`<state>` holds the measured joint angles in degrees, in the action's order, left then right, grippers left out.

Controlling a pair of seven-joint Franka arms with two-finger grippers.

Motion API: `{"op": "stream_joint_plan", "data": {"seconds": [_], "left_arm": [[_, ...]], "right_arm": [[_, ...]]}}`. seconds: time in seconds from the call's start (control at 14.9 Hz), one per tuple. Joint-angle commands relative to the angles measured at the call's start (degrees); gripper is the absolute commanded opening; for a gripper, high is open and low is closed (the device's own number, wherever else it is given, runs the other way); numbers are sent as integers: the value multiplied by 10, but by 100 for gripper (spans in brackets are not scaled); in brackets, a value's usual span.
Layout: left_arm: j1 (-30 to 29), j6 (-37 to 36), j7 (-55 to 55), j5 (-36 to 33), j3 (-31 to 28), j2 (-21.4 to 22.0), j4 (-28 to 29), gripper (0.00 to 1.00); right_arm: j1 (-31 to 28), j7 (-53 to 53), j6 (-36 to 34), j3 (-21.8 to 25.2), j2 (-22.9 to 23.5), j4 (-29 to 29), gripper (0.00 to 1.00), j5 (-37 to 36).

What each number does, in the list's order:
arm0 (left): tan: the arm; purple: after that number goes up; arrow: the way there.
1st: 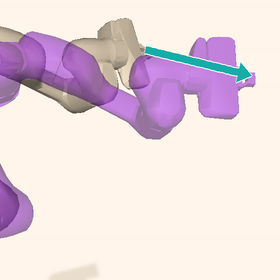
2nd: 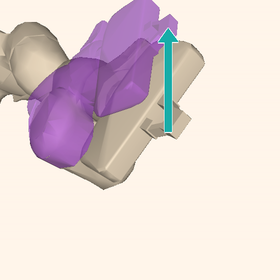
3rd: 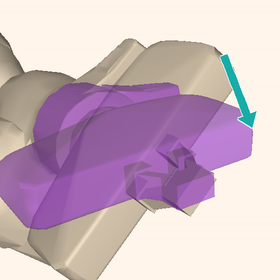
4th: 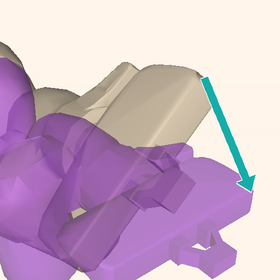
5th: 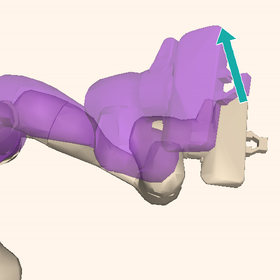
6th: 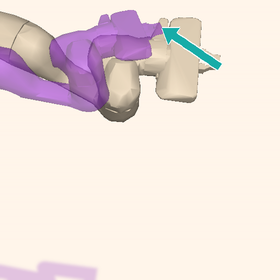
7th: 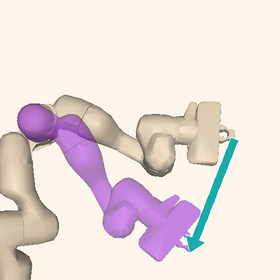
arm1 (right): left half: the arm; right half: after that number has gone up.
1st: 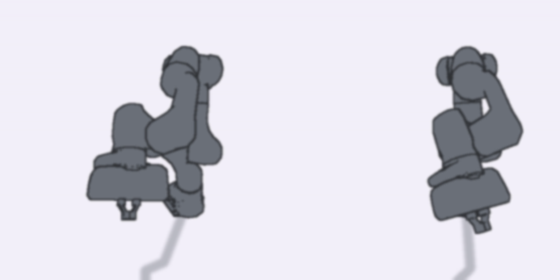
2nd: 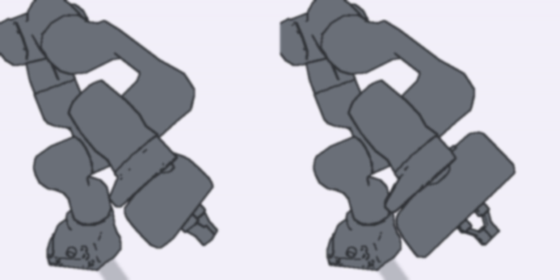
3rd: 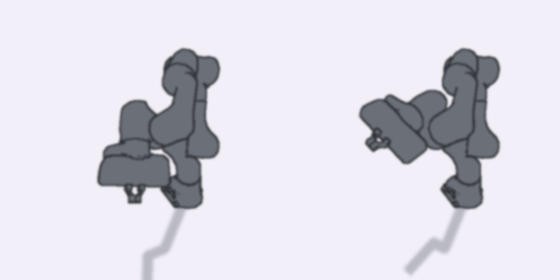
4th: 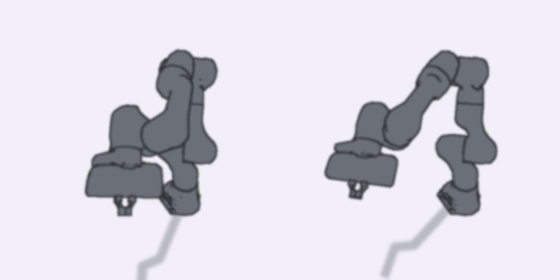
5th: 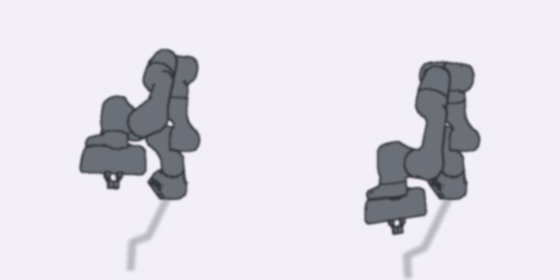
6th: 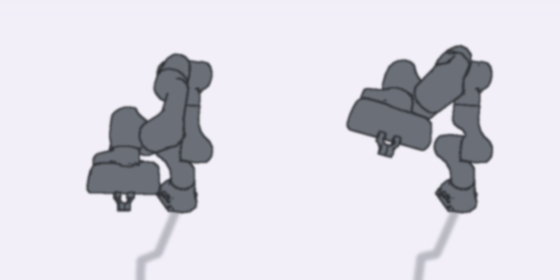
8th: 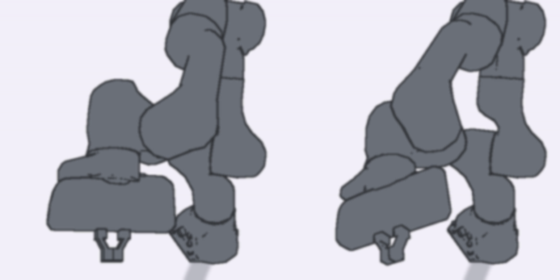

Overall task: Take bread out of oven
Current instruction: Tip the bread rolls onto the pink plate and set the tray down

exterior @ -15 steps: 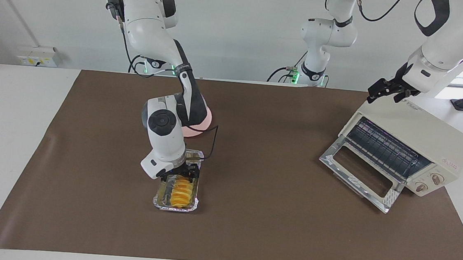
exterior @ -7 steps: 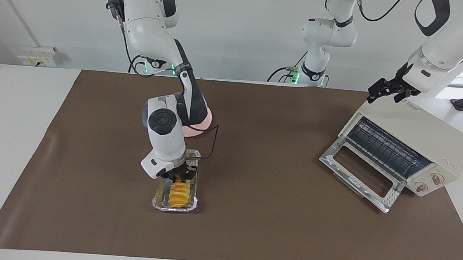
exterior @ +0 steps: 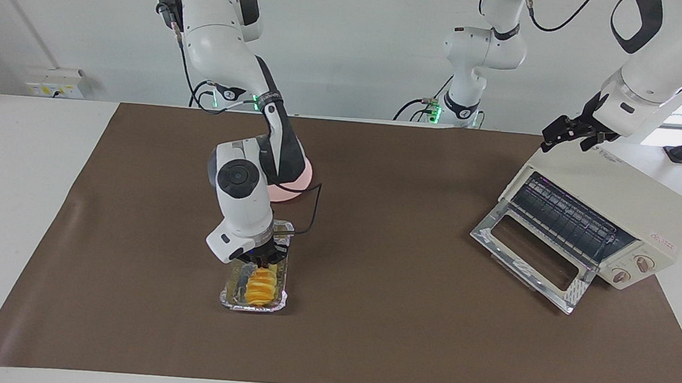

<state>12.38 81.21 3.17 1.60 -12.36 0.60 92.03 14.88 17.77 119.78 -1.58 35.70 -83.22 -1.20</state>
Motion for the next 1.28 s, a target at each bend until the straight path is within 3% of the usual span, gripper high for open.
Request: {"op": "stream_joint_plan", "data": {"seconds": [0.0, 0.4, 0.6, 1.01, 1.21], "left_arm": [[-6, 11, 0, 7, 2, 14, 16, 100], [-6, 11, 1, 7, 2, 14, 16, 100], [-6, 11, 0, 7, 2, 14, 16, 100], [-6, 11, 0, 7, 2, 14, 16, 100], [-6, 11, 0, 7, 2, 14, 16, 100]], "right_arm": [[-11, 8, -40, -4, -15, 15, 0, -12], [-7, 9, -85, -4, -62, 14, 0, -3], [0, 21, -151, -8, -133, -24, 0, -2], [47, 68, -143, -12, -329, -253, 0, 1], [64, 80, -74, -12, -431, -399, 0, 22]]}}
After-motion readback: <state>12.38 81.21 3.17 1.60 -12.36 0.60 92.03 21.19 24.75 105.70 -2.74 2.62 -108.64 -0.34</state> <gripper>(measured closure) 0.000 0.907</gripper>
